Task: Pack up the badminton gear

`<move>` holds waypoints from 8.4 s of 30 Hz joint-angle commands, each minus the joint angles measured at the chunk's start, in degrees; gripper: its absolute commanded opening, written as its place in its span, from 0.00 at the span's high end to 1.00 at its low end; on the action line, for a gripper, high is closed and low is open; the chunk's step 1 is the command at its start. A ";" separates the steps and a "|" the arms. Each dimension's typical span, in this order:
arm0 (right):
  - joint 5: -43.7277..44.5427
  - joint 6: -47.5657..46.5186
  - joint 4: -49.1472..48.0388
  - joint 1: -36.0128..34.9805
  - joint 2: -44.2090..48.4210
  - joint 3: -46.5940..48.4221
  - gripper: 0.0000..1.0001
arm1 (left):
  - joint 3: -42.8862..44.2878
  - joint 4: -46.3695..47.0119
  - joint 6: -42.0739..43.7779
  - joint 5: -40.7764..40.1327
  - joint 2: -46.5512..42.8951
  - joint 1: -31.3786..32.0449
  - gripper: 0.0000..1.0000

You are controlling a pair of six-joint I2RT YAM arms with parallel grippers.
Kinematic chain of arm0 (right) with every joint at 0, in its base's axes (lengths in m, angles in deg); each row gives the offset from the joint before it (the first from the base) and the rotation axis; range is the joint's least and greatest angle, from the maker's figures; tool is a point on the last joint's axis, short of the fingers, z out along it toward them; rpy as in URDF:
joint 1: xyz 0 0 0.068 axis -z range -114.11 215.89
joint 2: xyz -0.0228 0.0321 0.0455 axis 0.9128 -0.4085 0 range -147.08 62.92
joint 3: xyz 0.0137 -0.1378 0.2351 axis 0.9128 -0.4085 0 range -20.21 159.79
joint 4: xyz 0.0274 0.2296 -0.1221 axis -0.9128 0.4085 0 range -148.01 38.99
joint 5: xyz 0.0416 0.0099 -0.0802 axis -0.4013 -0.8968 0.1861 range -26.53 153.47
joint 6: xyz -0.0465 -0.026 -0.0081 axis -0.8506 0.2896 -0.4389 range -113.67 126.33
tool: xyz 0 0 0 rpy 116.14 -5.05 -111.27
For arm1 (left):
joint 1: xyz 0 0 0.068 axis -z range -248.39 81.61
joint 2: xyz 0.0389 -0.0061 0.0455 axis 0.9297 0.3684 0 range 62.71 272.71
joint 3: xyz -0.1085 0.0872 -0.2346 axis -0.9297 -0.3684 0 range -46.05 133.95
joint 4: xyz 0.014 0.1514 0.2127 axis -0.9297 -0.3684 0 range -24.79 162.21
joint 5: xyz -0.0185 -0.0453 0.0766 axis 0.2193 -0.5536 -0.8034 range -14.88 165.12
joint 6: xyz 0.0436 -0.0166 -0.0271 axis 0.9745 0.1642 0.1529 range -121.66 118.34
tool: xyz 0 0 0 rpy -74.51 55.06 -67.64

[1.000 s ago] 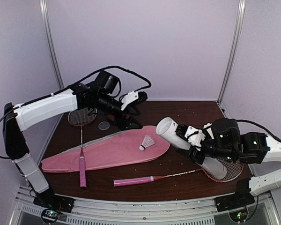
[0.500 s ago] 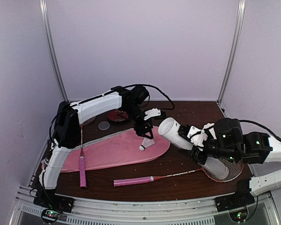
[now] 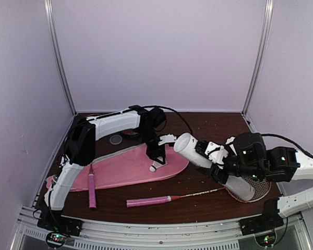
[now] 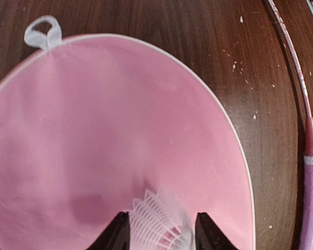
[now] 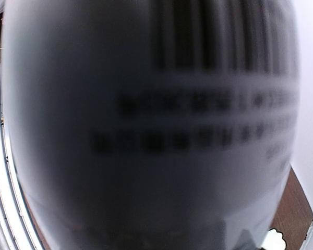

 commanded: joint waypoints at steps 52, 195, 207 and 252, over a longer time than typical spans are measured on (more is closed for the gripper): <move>0.72 3.01 -16.12 0.76 -5.79 4.82 0.70 | -53.99 80.11 -37.06 -1.84 -60.61 15.02 1.00; -1.21 -1.16 -3.39 0.80 -7.10 6.27 0.72 | -24.75 18.36 -35.13 -24.48 -10.34 -21.68 0.95; -2.00 -2.54 -2.34 0.82 -7.78 7.81 0.72 | -37.67 26.61 -36.17 -22.45 -29.10 -21.16 1.00; -4.55 -5.55 -1.05 -1.42 -8.19 9.37 0.72 | -54.56 49.36 -27.83 1.03 -64.31 18.60 1.00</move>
